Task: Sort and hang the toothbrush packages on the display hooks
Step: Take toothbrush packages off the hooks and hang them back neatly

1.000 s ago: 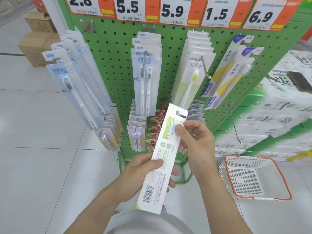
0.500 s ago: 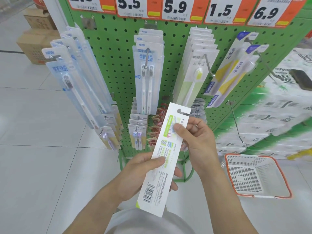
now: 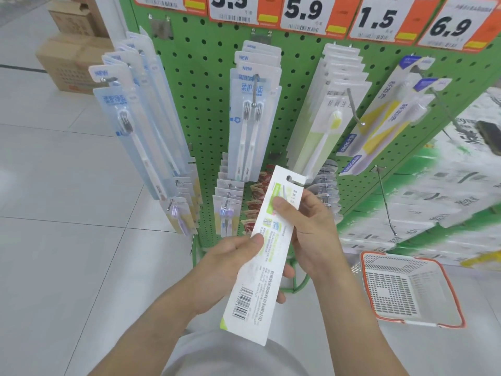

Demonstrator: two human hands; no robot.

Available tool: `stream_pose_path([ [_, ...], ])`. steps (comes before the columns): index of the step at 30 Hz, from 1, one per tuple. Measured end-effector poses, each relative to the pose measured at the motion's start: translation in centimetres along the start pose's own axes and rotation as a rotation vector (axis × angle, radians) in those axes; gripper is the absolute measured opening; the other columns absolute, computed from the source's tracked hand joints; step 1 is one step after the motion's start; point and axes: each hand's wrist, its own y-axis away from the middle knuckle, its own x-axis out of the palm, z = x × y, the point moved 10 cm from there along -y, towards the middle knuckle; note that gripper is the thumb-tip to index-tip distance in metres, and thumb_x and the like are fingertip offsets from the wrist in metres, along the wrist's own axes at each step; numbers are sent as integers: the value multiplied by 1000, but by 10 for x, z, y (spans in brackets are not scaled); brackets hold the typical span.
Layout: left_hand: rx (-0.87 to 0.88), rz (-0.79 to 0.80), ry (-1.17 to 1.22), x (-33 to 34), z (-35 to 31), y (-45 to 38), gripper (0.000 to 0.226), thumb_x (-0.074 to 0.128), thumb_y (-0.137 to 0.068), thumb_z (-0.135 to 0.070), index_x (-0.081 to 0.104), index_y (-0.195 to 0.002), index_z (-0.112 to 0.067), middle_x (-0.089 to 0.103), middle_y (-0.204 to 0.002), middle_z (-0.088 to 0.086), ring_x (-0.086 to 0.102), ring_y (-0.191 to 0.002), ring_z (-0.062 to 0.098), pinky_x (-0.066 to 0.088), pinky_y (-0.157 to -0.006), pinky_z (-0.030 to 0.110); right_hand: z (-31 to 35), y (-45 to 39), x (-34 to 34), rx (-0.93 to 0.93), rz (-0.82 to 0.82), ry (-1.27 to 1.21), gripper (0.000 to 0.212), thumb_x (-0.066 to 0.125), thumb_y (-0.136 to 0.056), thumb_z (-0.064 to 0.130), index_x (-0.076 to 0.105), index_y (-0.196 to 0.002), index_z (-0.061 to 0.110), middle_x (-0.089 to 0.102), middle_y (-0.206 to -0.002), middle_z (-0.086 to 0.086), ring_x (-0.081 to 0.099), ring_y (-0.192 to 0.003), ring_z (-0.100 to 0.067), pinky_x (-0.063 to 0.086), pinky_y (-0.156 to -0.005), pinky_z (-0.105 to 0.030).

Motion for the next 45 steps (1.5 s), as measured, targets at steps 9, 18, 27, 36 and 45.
stream_pose_path([
  [9, -62, 67, -538, -10, 11, 5, 31, 60, -100, -10, 57, -125, -29, 73, -117, -8, 72, -106, 18, 55, -91, 33, 3, -3, -14, 24, -86, -50, 7, 66, -96, 15, 70, -99, 11, 74, -88, -3, 66, -70, -15, 52, -64, -30],
  [18, -70, -30, -528, -26, 21, -4, 18, 59, -99, -38, 73, -106, -28, 74, -117, -6, 68, -111, 21, 48, -105, 48, 7, 2, -2, -109, -14, 111, 21, 58, -100, 29, 73, -98, 14, 73, -89, -7, 64, -74, -21, 50, -70, -37],
  [27, -74, -10, -550, -33, 24, -7, 17, 54, -103, -24, 70, -107, -24, 75, -108, -18, 68, -98, 2, 50, -84, 20, 20, 9, 15, -164, 116, 157, 19, 57, -96, 28, 74, -98, 19, 71, -85, -9, 61, -65, -20, 42, -53, -30],
  [36, -38, -20, -521, -41, 12, -9, 27, 64, -93, -40, 71, -109, -19, 75, -114, 2, 69, -103, 18, 52, -97, 45, 22, 2, 10, -174, 116, 101, 40, 74, -78, -3, 65, -117, 5, 75, -106, -8, 73, -82, -22, 59, -57, -33],
  [45, 44, -101, -963, -44, -5, -13, 23, 60, -99, -21, 63, -120, -32, 71, -112, -14, 66, -100, 10, 54, -91, 39, 21, 9, -26, -185, -58, -82, 83, 89, -70, 18, 42, -138, 3, 69, -116, -6, 67, -116, -33, 51, -75, -44],
])
